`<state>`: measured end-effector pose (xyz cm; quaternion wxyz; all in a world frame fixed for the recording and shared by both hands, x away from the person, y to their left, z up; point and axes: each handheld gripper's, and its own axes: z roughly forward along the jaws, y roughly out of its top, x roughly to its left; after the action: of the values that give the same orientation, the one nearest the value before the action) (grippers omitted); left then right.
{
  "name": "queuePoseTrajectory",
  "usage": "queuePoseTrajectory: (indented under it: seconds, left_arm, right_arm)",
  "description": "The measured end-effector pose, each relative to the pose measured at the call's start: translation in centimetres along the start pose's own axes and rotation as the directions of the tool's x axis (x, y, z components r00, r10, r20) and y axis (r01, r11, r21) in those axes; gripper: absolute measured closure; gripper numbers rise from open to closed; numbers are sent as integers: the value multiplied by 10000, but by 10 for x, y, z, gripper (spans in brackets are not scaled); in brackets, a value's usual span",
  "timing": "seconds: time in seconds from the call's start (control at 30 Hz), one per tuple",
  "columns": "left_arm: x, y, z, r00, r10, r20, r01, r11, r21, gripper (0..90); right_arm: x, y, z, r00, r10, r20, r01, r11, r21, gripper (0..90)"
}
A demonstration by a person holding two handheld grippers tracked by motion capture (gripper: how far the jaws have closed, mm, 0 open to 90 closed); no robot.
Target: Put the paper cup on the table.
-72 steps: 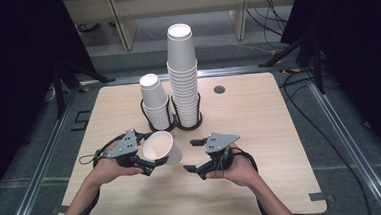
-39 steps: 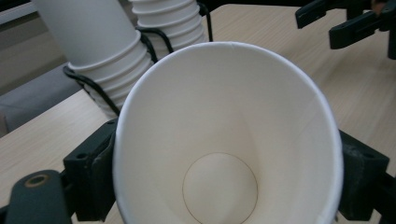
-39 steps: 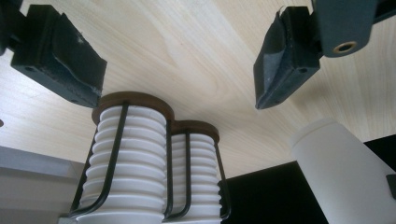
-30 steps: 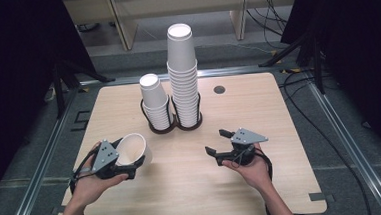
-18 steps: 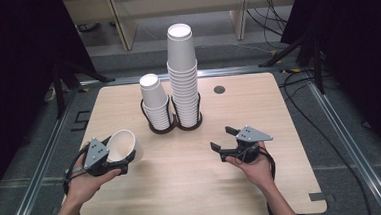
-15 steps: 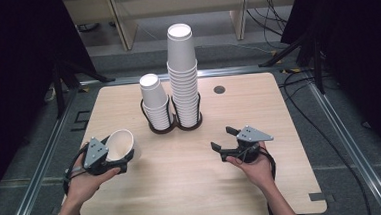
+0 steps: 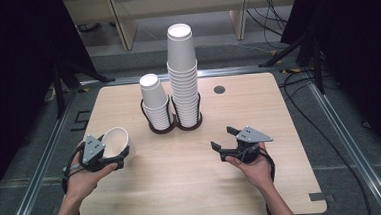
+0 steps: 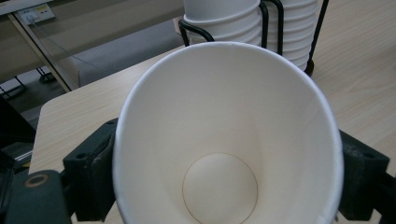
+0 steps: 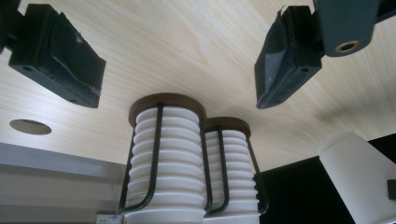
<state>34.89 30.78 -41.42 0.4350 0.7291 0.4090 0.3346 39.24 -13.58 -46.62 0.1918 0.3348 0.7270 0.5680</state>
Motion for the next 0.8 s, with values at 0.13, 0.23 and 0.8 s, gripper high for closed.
queuePoseTrajectory:
  seconds: [0.13,0.23,0.8]
  left_arm:
    - [1,1,3,9996,140,-240,-137,9999,98,132]
    - [3,2,6,9996,6,-289,-3,9999,107,132]
    - [25,-2,19,9925,-523,-1106,594,9964,613,130]
  right_arm:
    - [-2,-1,0,9999,-13,100,14,9999,-125,168]
    - [-4,-1,0,9996,-196,215,202,9994,-286,171]
    - [-5,-2,-1,9991,-130,397,136,9998,-166,179]
